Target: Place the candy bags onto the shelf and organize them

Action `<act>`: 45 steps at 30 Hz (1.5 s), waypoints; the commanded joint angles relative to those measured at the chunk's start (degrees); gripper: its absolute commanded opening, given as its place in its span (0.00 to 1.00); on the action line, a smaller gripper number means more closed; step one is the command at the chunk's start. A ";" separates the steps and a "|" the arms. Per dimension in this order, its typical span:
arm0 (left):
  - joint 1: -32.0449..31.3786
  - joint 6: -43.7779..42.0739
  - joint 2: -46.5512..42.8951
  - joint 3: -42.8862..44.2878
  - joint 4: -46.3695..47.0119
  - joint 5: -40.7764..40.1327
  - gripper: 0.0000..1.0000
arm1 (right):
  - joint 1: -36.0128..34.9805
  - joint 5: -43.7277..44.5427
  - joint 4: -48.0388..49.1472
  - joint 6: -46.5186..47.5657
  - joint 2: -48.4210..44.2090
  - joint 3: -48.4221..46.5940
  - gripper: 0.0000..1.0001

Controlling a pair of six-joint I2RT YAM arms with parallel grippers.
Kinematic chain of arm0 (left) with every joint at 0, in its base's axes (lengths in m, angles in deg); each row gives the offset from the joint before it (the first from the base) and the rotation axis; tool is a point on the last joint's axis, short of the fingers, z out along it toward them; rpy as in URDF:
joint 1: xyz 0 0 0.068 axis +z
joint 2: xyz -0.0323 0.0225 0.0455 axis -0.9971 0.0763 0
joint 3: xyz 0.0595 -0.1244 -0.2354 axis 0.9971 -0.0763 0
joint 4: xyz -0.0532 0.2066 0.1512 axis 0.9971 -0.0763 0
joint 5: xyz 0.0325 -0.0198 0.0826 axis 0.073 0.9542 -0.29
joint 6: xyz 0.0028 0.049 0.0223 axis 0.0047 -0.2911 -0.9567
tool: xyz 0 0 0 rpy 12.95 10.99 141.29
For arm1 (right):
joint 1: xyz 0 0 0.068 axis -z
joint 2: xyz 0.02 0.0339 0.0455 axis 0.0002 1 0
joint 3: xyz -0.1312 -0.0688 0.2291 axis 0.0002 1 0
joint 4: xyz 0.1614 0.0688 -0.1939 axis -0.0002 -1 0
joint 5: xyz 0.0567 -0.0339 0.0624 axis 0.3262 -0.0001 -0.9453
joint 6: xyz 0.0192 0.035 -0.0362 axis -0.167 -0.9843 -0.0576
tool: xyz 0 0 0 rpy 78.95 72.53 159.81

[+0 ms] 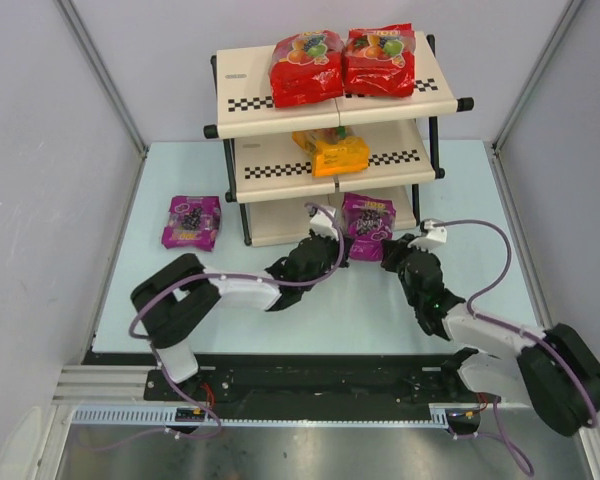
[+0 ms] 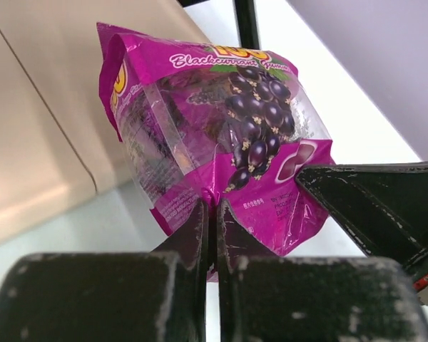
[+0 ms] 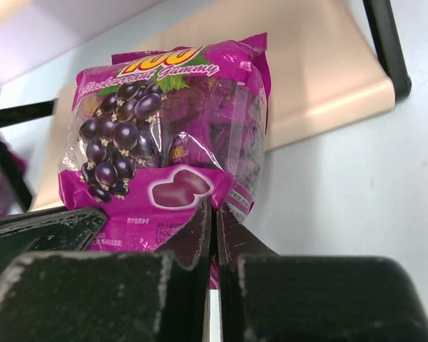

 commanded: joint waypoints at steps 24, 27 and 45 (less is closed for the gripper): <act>10.79 -1.62 16.79 21.18 0.79 3.77 0.12 | 15.51 -25.05 19.17 7.94 36.99 -26.43 0.18; 10.97 -1.62 15.22 19.08 1.05 3.16 0.51 | 15.86 -24.96 15.94 7.67 35.15 -26.34 0.38; 4.11 9.36 -21.14 -19.06 -0.25 -6.42 1.00 | 4.37 -11.72 2.05 3.80 1.33 -2.44 0.53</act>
